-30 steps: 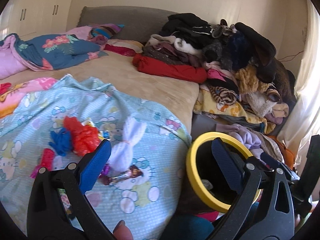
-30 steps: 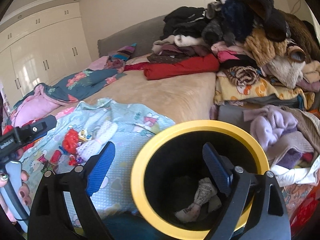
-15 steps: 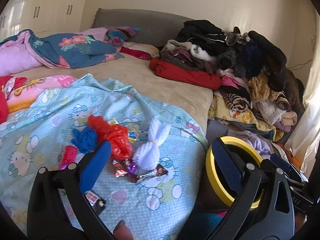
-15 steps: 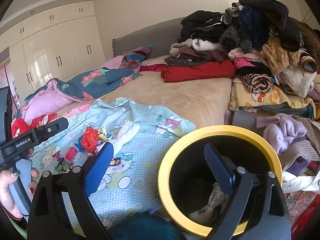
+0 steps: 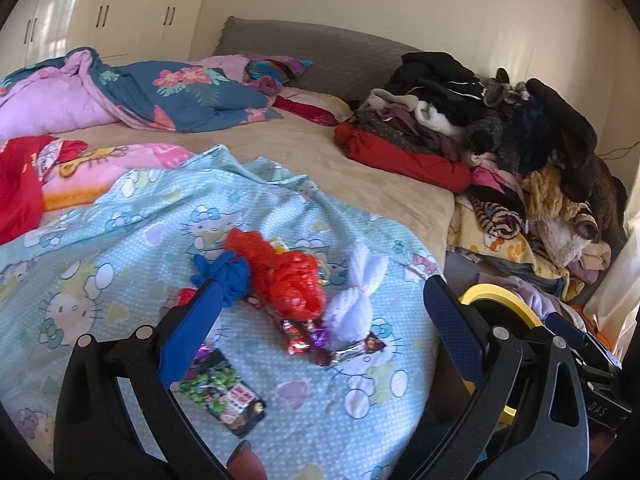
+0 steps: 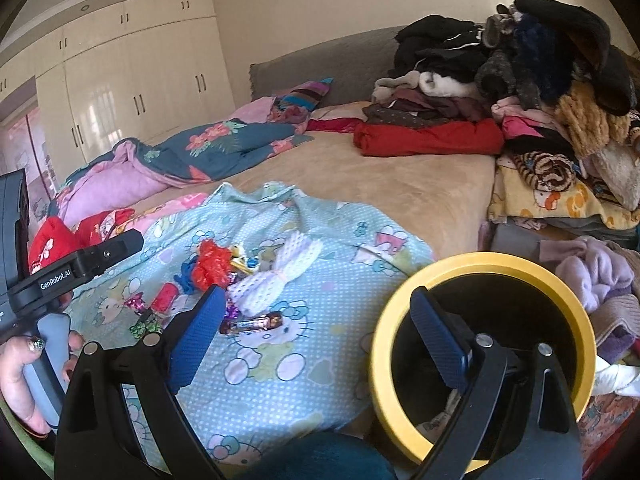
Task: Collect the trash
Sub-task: 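Move both tools back over the remaining trash on the sheet, then grasp the green snack packet with the left gripper while the right gripper grasps another white mesh net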
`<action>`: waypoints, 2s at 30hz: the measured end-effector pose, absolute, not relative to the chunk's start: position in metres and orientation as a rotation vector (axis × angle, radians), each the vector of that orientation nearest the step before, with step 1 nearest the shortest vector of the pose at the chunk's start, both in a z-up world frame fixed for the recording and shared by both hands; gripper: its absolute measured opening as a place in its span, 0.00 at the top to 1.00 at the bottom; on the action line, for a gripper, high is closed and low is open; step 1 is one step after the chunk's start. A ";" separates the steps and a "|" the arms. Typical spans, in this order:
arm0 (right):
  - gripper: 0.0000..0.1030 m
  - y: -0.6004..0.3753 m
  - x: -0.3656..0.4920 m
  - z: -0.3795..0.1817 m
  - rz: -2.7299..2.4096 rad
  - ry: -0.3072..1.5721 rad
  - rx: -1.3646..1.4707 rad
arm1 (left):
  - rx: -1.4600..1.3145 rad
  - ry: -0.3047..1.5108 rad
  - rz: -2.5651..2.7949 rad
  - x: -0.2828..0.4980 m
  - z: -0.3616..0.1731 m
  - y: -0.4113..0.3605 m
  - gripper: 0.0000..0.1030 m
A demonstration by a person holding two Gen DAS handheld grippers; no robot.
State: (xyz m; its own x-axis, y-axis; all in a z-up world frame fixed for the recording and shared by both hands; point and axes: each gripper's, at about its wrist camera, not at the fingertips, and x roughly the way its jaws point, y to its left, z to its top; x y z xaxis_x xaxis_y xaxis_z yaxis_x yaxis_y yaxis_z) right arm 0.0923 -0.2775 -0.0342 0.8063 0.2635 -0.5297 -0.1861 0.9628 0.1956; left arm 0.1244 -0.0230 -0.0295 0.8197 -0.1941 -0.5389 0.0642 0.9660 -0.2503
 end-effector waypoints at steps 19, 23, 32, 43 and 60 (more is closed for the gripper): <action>0.12 -0.221 0.127 -0.052 0.323 0.675 0.093 | -0.341 0.616 0.000 0.123 -0.044 0.060 0.10; 0.12 -0.216 0.140 -0.061 0.314 0.710 0.107 | -0.337 0.651 0.007 0.121 -0.058 0.067 0.10; 0.12 -0.203 0.178 -0.088 0.290 0.807 0.109 | -0.350 0.750 -0.032 0.114 -0.097 0.067 0.13; 0.35 -0.189 0.218 -0.128 0.332 0.949 0.198 | -0.392 0.857 -0.103 0.103 -0.134 0.061 0.32; 0.85 -0.194 0.218 -0.131 0.404 0.935 0.283 | -0.448 0.904 -0.155 0.110 -0.148 0.044 0.57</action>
State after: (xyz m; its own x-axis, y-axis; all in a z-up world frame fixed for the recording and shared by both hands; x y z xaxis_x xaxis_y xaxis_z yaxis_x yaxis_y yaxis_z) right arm 0.2175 -0.1939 -0.1307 0.5277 0.4531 -0.7185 -0.2125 0.8894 0.4047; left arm 0.1100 0.0437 -0.1483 0.6145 -0.3152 -0.7232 -0.0556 0.8971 -0.4383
